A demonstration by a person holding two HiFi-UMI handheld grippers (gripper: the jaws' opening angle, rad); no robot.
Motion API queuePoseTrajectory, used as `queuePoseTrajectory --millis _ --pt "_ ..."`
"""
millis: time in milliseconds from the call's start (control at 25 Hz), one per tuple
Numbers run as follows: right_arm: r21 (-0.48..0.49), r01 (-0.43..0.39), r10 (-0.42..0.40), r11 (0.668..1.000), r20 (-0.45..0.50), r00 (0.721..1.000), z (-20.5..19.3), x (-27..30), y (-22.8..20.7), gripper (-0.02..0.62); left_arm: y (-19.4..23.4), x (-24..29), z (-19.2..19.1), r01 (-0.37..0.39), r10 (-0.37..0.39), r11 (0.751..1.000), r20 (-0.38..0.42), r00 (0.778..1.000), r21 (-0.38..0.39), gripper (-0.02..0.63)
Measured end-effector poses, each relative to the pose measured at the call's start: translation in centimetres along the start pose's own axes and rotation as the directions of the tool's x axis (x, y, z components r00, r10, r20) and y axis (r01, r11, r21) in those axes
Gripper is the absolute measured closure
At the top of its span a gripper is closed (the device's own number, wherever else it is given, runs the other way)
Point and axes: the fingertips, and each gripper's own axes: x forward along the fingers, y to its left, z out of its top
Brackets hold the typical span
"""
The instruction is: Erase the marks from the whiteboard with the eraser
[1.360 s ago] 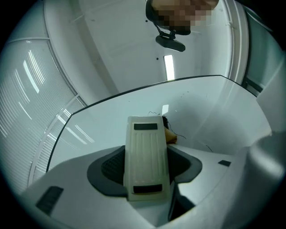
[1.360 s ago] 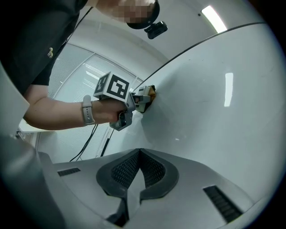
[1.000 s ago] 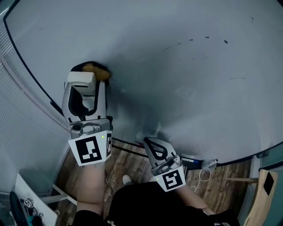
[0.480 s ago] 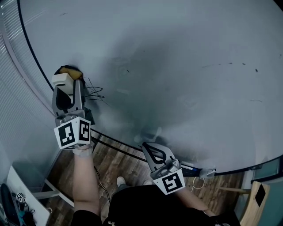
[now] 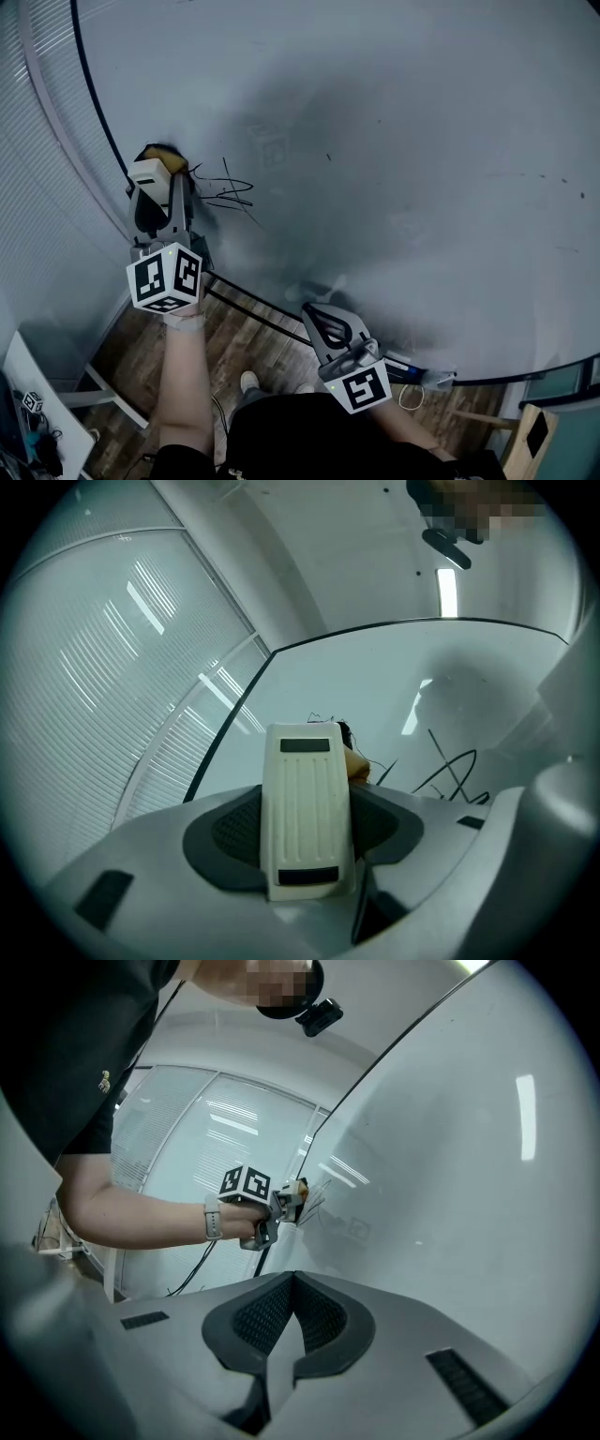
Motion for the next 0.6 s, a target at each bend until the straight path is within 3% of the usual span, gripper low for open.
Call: queuePoseTrajectory --millis 240,600 --pt "-0.01 -0.009 0.009 1.0 -0.018 1.0 -0.4 0.1 0.4 0.568 -3.7 -0.7 1.7 0.045 -0.044 0.999 0.022 0.999 -0.03 0.353" --pt "0.001 0.013 -0.013 1.0 0.017 1.0 -0.1 -1.7 -0.4 0.568 -11.8 -2.2 5.2 0.141 -0.14 0.99 0.084 0.987 -0.012 0.353"
